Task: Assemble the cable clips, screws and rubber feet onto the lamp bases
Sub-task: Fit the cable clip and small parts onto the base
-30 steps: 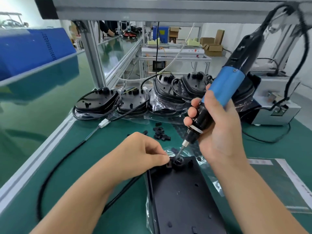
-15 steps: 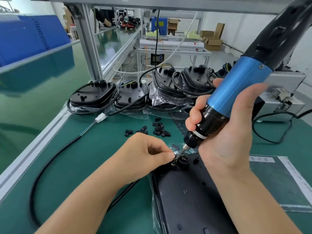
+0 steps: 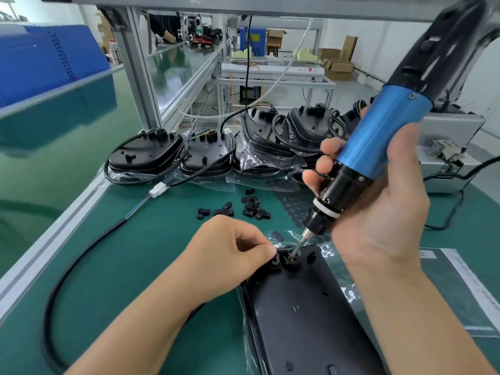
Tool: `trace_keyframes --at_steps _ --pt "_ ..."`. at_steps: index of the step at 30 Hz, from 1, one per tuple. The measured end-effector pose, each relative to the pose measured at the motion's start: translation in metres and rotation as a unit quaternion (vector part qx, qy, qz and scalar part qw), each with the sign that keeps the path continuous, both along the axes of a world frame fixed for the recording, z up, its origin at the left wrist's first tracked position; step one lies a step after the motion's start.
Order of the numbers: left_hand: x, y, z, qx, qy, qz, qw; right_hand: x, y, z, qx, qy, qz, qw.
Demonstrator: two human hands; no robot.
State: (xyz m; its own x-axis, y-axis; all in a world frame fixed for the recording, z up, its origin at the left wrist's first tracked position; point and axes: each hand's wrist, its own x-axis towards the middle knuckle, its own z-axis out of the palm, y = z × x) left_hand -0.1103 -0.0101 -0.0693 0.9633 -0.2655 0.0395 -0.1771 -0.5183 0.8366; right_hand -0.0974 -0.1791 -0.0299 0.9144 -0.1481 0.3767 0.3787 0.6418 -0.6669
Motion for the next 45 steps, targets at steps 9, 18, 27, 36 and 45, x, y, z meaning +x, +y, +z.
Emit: trace_keyframes --at_steps 9,18,27,36,45 --pt "-0.003 -0.002 -0.002 -0.013 -0.009 0.019 1.0 -0.004 -0.004 0.006 0.002 0.015 -0.054 0.998" --pt "-0.002 -0.003 -0.008 -0.035 -0.009 0.031 0.999 -0.001 0.01 0.017 -0.084 -0.033 -0.126 0.988" --pt "0.013 0.004 -0.016 -0.09 0.062 -0.017 0.994 0.013 0.027 0.018 -0.147 -0.104 -0.096 0.979" --pt "0.014 0.003 -0.019 -0.12 0.084 -0.024 0.989 0.01 0.029 0.019 -0.183 -0.148 -0.091 0.968" --pt "0.015 -0.001 -0.024 -0.146 0.114 0.005 0.983 0.006 0.031 0.018 -0.194 -0.175 -0.06 0.963"
